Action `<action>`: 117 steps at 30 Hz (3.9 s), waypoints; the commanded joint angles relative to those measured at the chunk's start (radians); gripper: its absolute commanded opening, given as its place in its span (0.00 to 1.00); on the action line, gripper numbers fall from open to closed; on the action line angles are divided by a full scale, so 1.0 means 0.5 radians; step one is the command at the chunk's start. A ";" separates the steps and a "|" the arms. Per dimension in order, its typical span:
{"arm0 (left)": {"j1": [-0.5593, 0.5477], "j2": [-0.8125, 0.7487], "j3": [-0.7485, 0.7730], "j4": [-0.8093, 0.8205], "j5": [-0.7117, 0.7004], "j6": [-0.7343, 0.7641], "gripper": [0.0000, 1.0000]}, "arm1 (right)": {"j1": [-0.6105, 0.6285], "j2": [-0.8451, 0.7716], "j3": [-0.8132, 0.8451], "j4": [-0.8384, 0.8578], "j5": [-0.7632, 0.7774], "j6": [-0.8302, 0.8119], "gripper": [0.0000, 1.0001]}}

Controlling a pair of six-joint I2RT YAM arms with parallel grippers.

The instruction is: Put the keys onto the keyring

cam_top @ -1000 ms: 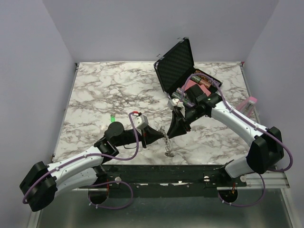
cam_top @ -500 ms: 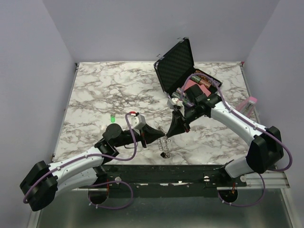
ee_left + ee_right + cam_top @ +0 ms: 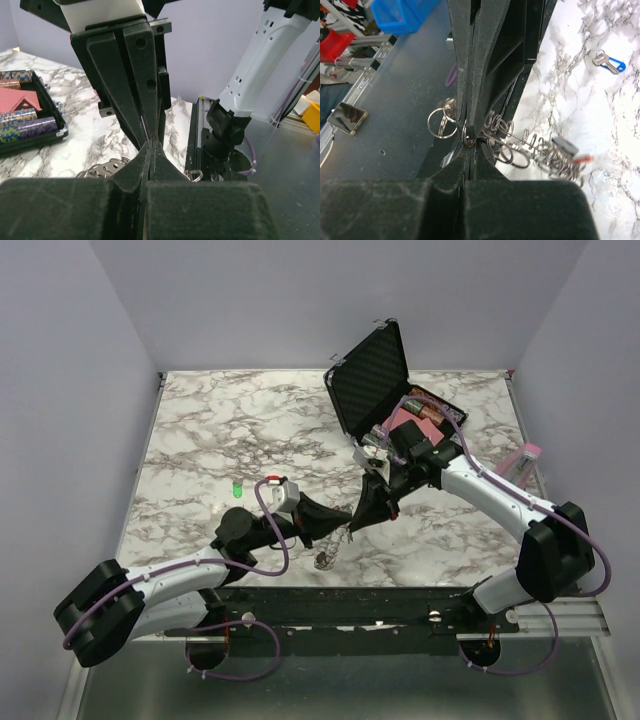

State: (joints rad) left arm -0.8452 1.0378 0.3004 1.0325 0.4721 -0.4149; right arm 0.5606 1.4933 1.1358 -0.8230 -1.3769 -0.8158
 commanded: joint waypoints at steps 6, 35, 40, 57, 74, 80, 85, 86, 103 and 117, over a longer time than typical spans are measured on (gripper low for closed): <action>0.000 0.090 0.001 0.525 -0.085 -0.085 0.00 | 0.008 -0.026 -0.054 0.124 -0.066 0.107 0.12; 0.000 0.075 -0.018 0.254 0.077 -0.072 0.00 | -0.112 -0.112 -0.090 0.222 -0.225 0.217 0.29; 0.000 0.078 -0.012 0.261 0.062 -0.072 0.00 | -0.084 -0.103 -0.127 0.333 -0.222 0.324 0.29; 0.000 0.057 -0.039 0.291 -0.002 -0.066 0.00 | -0.038 -0.081 -0.155 0.440 -0.136 0.423 0.20; 0.040 -0.152 -0.088 0.059 -0.021 -0.054 0.46 | -0.026 -0.081 -0.063 0.189 -0.017 0.168 0.00; 0.104 -0.553 0.009 -0.738 0.059 0.215 0.71 | -0.029 -0.096 0.014 -0.029 0.146 -0.065 0.00; 0.113 -0.664 0.322 -1.667 0.084 0.593 0.80 | -0.023 -0.066 0.100 -0.253 0.284 -0.286 0.00; 0.113 -0.646 0.377 -1.797 0.087 0.645 0.82 | -0.023 -0.063 0.115 -0.296 0.296 -0.325 0.00; 0.113 0.090 0.985 -2.157 0.586 0.821 0.57 | -0.023 -0.032 0.118 -0.317 0.339 -0.344 0.00; 0.113 0.274 0.970 -1.976 0.731 0.695 0.37 | -0.020 -0.035 0.118 -0.314 0.315 -0.341 0.00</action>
State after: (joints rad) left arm -0.7918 1.1503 0.7700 0.0177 0.7868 -0.0540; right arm 0.5442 1.4719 1.1713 -0.9676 -1.1984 -0.9710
